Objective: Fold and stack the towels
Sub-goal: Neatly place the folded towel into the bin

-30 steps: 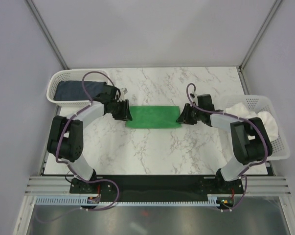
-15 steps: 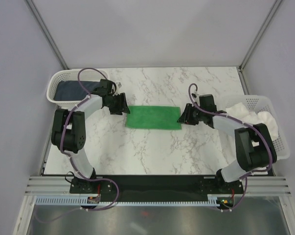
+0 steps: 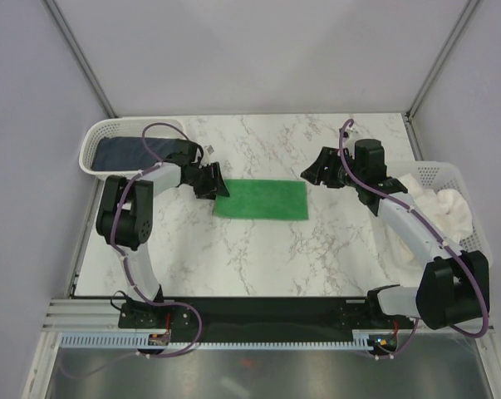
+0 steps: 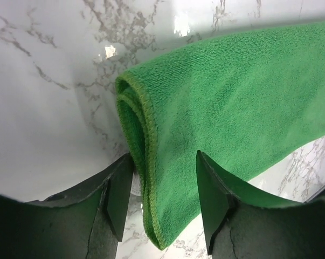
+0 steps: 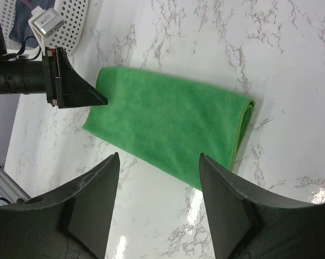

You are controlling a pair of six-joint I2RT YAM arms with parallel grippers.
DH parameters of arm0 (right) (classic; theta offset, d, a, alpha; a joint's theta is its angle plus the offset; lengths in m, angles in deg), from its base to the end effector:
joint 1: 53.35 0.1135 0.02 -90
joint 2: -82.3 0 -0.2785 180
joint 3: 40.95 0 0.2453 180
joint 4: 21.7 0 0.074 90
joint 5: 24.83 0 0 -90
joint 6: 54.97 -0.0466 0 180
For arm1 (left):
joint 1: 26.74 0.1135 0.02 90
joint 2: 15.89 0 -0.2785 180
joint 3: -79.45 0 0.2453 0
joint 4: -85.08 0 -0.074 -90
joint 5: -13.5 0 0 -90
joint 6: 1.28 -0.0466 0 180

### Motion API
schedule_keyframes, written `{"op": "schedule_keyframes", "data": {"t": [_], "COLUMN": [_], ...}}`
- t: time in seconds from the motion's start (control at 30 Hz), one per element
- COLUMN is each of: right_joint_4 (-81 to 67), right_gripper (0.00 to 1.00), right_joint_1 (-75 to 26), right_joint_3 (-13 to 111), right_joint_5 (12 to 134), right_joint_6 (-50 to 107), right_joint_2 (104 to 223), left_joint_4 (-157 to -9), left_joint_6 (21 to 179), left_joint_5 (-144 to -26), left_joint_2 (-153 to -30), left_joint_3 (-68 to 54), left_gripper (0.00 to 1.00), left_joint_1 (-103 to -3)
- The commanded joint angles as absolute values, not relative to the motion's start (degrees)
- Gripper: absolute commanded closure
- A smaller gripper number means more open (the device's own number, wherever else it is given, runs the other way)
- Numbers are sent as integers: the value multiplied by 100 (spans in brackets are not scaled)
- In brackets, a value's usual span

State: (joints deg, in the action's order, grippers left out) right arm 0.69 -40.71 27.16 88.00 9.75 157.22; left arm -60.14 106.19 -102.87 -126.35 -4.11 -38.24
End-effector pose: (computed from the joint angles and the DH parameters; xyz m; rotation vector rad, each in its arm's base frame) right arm 0.2821 0.0818 0.2963 -0.0163 2.1401 0.8110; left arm 0.3790 -0.0982 0.1616 0.0186 2.6792 -0.7754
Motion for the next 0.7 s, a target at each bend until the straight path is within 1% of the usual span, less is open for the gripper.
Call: {"op": "schedule_keyframes", "data": {"t": [0.0, 0.1, 0.13, 0.2, 0.27, 0.3, 0.33, 0.4, 0.43, 0.53, 0.6, 0.63, 0.67], "right_joint_4": [213, 222, 213, 222, 265, 292, 327, 406, 424, 441, 450, 450, 459], "right_gripper": [31, 31, 31, 31, 31, 31, 31, 31, 31, 31, 31, 31, 31], "right_joint_1": [-4052, -4043, -4043, -4043, -4043, -4043, -4052, -4043, -4052, -4043, -4043, -4043, -4043], "right_joint_3": [2902, 2954, 2963, 2981, 3025, 3060, 3086, 3113, 3130, 3165, 3192, 3218, 3236], "right_joint_5": [8670, 8714, 8731, 8732, 8732, 8732, 8732, 8723, 8731, 8784, 8802, 8802, 8811], "right_joint_6": [963, 936, 910, 901, 945, 962, 989, 1015, 1015, 971, 954, 954, 954], "right_joint_2": [15578, 15569, 15560, 15552, 15517, 15473, 15446, 15359, 15332, 15253, 15226, 15218, 15191], "left_joint_4": [-6160, -6222, -6222, -6222, -6231, -6214, -6187, -6082, -6012, -5573, -4994, -4757, -4345], "left_joint_6": [10823, 10910, 10998, 11060, 11086, 11095, 11104, 11130, 11148, 11061, 10946, 10824, 10753], "left_joint_5": [-10156, -10006, -9980, -9962, -9866, -9787, -9751, -9507, -9400, -9066, -8813, -8636, -8348], "left_joint_2": [-12875, -12988, -13058, -13138, -13156, -13121, -13034, -12901, -12831, -12699, -12865, -12944, -13032], "left_joint_3": [-317, -334, -387, -413, -396, -370, -370, -457, -536, -1115, -1580, -2096, -2353], "left_gripper": [42, 43, 46, 49, 57, 68, 76, 88, 98, 98, 98, 98, 98], "left_joint_1": [-4035, -4211, -4281, -4361, -4440, -4449, -4458, -4458, -4458, -4458, -4467, -4458, -4458]}}
